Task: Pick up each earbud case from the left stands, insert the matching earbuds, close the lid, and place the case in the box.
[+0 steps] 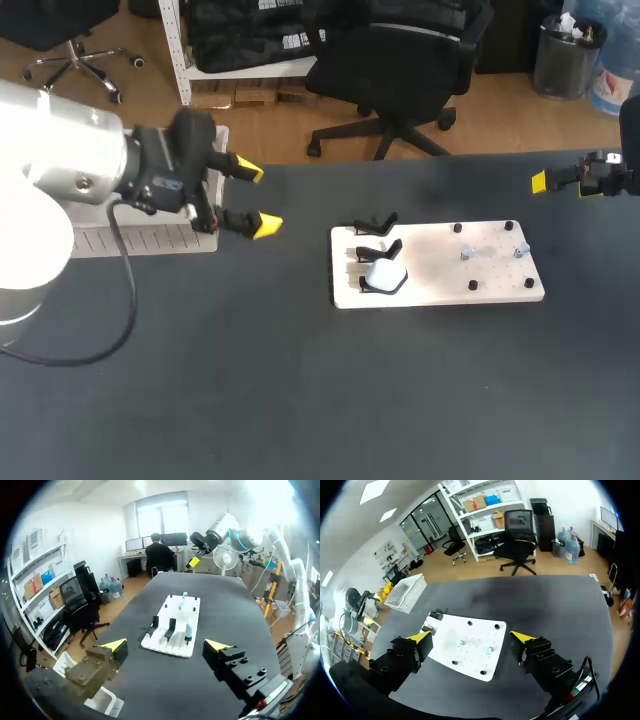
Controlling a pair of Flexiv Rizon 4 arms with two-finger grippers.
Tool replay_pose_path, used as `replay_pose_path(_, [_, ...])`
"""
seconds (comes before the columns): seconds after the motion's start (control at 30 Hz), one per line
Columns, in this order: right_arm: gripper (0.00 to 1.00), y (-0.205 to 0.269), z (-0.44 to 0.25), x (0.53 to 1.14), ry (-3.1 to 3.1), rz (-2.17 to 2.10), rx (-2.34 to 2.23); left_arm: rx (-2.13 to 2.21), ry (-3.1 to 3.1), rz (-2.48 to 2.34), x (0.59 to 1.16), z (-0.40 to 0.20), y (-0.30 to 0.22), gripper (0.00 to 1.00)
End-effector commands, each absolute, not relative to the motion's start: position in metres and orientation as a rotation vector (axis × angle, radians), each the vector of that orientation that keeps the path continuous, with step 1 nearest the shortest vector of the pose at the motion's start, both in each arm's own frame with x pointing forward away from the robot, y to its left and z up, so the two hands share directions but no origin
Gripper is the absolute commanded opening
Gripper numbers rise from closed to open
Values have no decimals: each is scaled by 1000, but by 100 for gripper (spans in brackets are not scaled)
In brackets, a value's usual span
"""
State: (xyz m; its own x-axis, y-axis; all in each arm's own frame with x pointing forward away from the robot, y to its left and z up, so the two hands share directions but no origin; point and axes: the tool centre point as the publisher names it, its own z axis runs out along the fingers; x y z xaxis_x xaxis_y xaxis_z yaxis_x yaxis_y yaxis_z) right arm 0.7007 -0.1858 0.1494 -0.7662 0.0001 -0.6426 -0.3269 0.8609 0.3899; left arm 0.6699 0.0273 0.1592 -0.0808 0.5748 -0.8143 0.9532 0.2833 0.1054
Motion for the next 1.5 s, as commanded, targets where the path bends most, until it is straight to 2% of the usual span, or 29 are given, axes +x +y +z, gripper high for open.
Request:
replay_pose_path(0.03, [100, -186, 150, 701, 2372, 649, -237, 1449, 1603, -771, 677, 142, 20, 100])
replay_pose_path(1.03, [100, -186, 150, 701, 2372, 649, -237, 1505, 1602, -855, 670, 74, -50, 100])
replay_pose_path(1.07, [100, -186, 150, 701, 2372, 649, -237, 1502, 1603, -857, 670, 73, -52, 98])
replay_pose_path(1.1, [100, -186, 150, 701, 2372, 649, -237, 1502, 1603, -859, 671, 71, -56, 90])
replay_pose_path(1.23, [100, -186, 150, 701, 2372, 649, -237, 1514, 1583, -859, 668, 62, -66, 90])
replay_pose_path(1.27, [100, -186, 150, 701, 2372, 649, -237, 1519, 1574, -863, 667, 60, -69, 93])
replay_pose_path(1.5, [100, -186, 150, 701, 2372, 649, -237, 1552, 1564, -893, 665, 48, -82, 88])
